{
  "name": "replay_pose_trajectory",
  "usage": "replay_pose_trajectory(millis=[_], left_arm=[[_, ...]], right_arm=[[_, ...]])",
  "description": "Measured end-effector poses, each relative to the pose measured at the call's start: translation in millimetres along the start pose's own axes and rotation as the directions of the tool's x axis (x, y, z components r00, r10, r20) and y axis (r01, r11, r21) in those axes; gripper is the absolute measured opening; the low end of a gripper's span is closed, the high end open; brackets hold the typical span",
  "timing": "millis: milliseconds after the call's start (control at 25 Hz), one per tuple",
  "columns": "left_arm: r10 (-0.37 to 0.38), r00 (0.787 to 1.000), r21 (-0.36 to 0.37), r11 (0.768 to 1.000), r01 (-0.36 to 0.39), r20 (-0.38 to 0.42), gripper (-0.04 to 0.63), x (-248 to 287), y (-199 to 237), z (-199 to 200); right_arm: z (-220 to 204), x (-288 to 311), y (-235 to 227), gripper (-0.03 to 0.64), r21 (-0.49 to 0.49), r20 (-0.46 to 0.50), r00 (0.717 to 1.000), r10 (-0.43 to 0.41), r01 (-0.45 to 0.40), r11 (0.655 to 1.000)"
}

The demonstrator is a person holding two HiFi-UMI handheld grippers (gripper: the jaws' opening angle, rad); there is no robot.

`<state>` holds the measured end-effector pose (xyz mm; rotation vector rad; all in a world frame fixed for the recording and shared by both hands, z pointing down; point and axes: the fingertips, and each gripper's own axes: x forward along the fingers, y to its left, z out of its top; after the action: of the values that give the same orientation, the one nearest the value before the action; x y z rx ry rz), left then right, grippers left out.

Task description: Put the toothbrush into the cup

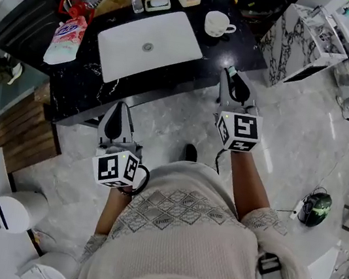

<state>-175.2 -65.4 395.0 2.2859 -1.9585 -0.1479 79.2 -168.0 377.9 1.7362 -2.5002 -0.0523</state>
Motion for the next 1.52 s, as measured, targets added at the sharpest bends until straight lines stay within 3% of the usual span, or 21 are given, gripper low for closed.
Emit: replay_pose_trajectory(millis=[560, 840, 1160, 1520], left_arm=[[-0.023, 0.999, -0.017, 1.0, 0.022, -0.028, -0.002, -43.3, 3.3, -10.5], [-0.017, 0.999, -0.014, 1.0, 0.016, -0.037, -0.001, -55.7, 6.5, -10.7], [0.053, 0.999, 0.005, 0.999, -0.053, -0.013, 0.0, -33.8, 14.0, -1.2], [0.162, 0.987, 0.014, 0.987, -0.162, 0.017, -0.001, 13.7, 12.6, 5.7]], right_arm=[[3.0, -62.7, 14.2, 0.057, 0.003, -0.005, 0.998, -0.06, 0.06, 0.998], [0.3, -66.8, 22.0, 0.057, 0.015, -0.012, 0.999, -0.048, 0.048, 0.999], [6.7, -7.1, 2.0, 0.057, 0.008, 0.016, 1.0, -0.004, 0.004, 1.0], [18.8, 96.0, -52.6, 0.055, -0.017, 0.05, 0.998, 0.033, -0.032, 0.999]])
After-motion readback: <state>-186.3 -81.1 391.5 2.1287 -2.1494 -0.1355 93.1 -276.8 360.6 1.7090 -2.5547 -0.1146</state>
